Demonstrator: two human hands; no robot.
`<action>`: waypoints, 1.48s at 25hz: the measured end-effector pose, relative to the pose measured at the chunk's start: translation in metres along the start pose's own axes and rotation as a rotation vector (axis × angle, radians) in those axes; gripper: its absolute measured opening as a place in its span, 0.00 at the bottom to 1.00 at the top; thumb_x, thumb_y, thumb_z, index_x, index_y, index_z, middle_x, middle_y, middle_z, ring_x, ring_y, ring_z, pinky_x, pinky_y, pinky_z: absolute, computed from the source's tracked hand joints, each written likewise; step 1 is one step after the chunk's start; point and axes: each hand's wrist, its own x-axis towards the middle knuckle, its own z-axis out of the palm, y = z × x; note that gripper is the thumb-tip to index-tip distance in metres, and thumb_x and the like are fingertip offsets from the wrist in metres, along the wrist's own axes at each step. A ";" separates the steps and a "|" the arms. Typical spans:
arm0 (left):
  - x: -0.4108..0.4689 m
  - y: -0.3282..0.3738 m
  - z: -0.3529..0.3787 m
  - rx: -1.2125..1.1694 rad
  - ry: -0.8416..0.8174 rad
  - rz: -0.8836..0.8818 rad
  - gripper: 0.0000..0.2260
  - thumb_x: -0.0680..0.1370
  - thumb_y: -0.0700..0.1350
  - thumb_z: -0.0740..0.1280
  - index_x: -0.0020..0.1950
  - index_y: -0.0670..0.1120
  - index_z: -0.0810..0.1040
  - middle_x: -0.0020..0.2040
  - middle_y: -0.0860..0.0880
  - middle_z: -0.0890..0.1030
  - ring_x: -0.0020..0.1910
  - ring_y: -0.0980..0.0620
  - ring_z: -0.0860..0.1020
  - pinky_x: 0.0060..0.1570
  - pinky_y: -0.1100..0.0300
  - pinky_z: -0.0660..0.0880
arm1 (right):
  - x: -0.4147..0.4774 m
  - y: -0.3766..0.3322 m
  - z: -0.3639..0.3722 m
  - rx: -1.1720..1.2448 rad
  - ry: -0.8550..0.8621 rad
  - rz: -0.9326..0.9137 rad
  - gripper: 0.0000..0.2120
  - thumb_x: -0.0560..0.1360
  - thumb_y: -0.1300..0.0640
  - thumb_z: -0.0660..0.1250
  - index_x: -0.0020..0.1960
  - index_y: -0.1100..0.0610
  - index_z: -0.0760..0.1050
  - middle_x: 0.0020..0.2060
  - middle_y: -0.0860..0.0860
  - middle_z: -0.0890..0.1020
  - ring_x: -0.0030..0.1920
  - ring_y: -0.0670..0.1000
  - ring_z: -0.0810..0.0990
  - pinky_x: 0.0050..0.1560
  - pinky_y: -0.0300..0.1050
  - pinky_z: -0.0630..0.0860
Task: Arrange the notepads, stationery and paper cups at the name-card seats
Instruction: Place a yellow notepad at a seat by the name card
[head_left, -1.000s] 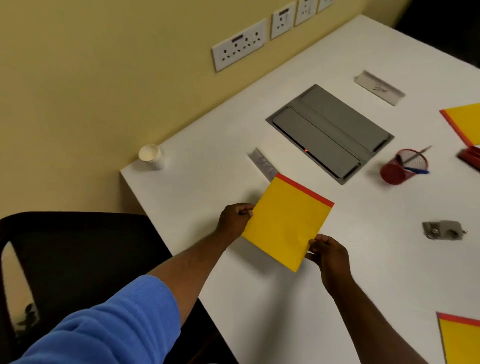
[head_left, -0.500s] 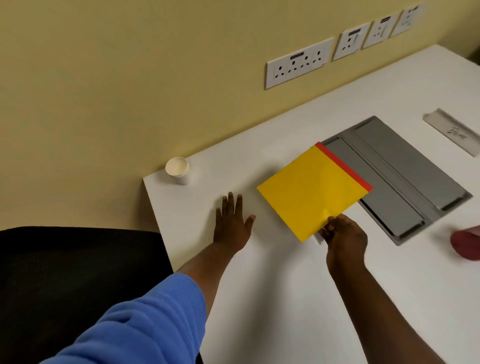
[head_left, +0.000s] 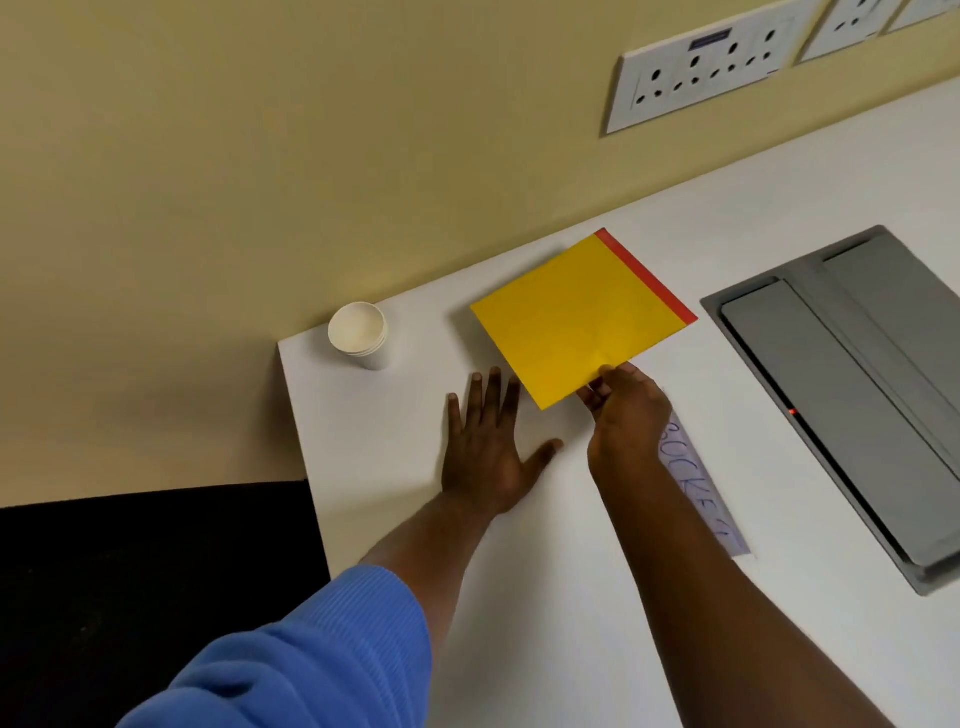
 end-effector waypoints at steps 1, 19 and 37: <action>0.001 0.000 0.000 0.007 0.004 -0.006 0.44 0.78 0.75 0.49 0.85 0.49 0.45 0.85 0.45 0.49 0.84 0.44 0.46 0.79 0.35 0.51 | 0.003 0.004 0.011 0.002 0.006 0.007 0.08 0.76 0.71 0.63 0.44 0.64 0.79 0.27 0.51 0.79 0.34 0.54 0.80 0.39 0.47 0.82; 0.003 0.000 -0.002 0.004 -0.081 -0.060 0.48 0.77 0.77 0.44 0.84 0.43 0.45 0.85 0.44 0.45 0.83 0.46 0.40 0.80 0.38 0.45 | 0.056 0.017 0.041 -0.921 -0.033 -0.278 0.12 0.77 0.53 0.72 0.57 0.57 0.82 0.45 0.52 0.84 0.48 0.53 0.83 0.54 0.43 0.75; -0.039 0.007 -0.043 -0.160 -0.432 -0.099 0.50 0.75 0.77 0.48 0.83 0.45 0.35 0.83 0.45 0.34 0.81 0.46 0.32 0.79 0.43 0.33 | -0.107 0.018 -0.126 -1.106 -0.195 -0.451 0.19 0.80 0.56 0.68 0.70 0.56 0.73 0.66 0.50 0.77 0.66 0.50 0.75 0.68 0.48 0.72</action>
